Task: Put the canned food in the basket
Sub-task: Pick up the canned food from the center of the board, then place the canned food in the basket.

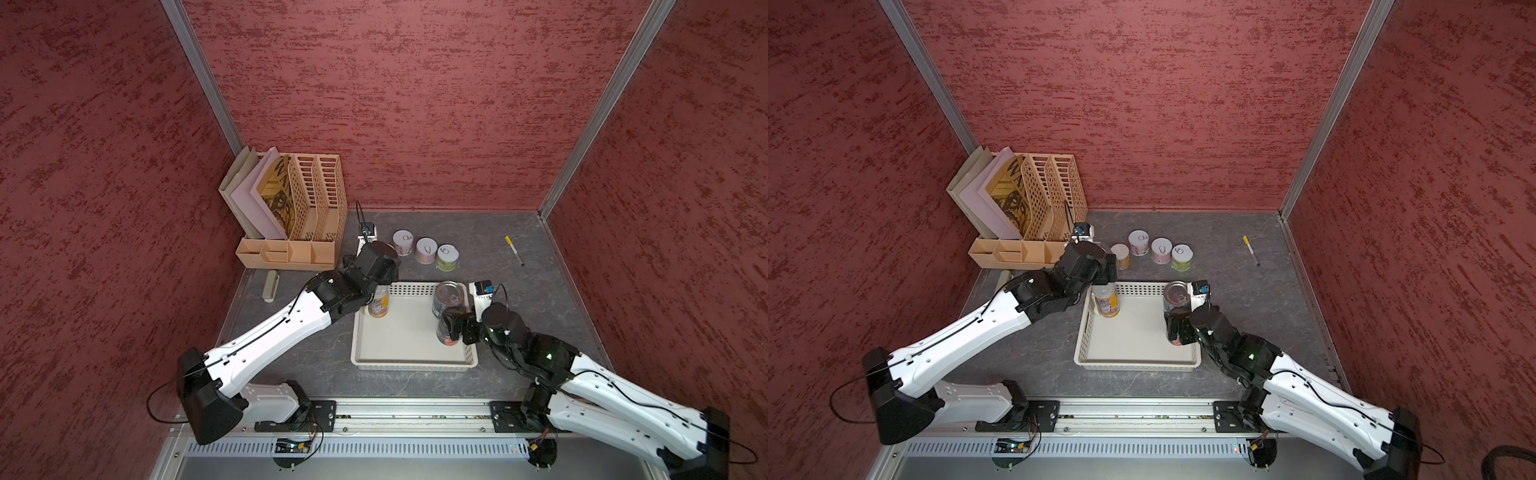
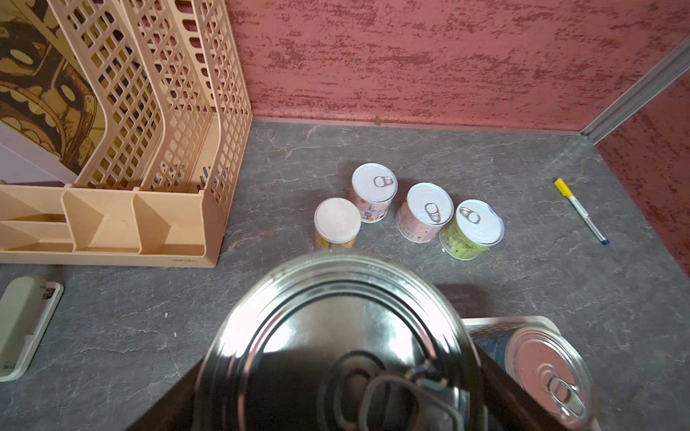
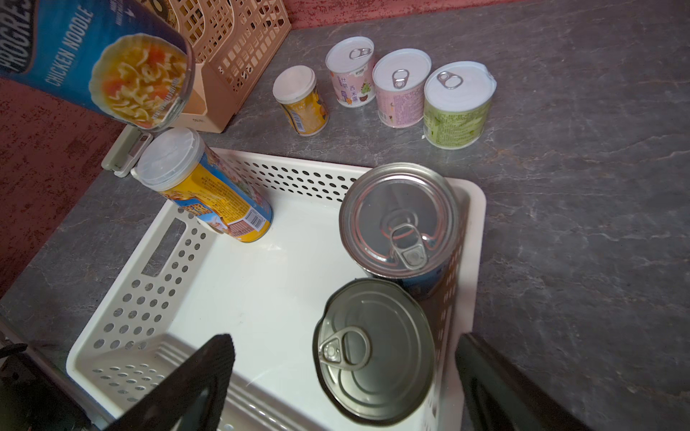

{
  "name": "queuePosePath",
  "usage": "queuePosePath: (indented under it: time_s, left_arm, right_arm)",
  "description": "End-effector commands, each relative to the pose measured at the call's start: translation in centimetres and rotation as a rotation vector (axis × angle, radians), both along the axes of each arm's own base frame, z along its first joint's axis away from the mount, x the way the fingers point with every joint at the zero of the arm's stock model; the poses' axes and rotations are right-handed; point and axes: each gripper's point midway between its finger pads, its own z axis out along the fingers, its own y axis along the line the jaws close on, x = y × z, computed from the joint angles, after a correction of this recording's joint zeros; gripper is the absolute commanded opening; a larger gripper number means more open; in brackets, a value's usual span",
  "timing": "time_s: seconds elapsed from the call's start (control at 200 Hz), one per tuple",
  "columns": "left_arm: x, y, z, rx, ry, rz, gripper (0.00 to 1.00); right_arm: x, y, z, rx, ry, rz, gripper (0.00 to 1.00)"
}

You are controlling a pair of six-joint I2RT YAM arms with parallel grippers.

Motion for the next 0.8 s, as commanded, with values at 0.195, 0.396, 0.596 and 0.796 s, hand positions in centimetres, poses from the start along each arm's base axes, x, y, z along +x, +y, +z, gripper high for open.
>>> queuePosePath:
  time_s: [0.195,0.396,0.596,0.796]
  left_arm:
    - [-4.4,-3.8,4.1,-0.104,-0.094,-0.101,0.44]
    - [-6.8,-5.5,3.2,-0.121,-0.037,-0.183,0.44]
    - [-7.9,-6.1,0.7,-0.130,0.038,-0.228,0.44]
    - [-7.9,-5.6,-1.6,-0.104,0.082,-0.219,0.44]
  right_arm:
    - [0.3,-1.0,0.5,0.006,-0.026,-0.049,0.98]
    - [0.2,-1.4,0.7,0.015,-0.035,-0.063,0.98]
    - [0.3,-1.5,0.7,0.012,-0.038,-0.070,0.98]
    - [0.3,-1.5,0.6,0.008,-0.036,-0.071,0.98]
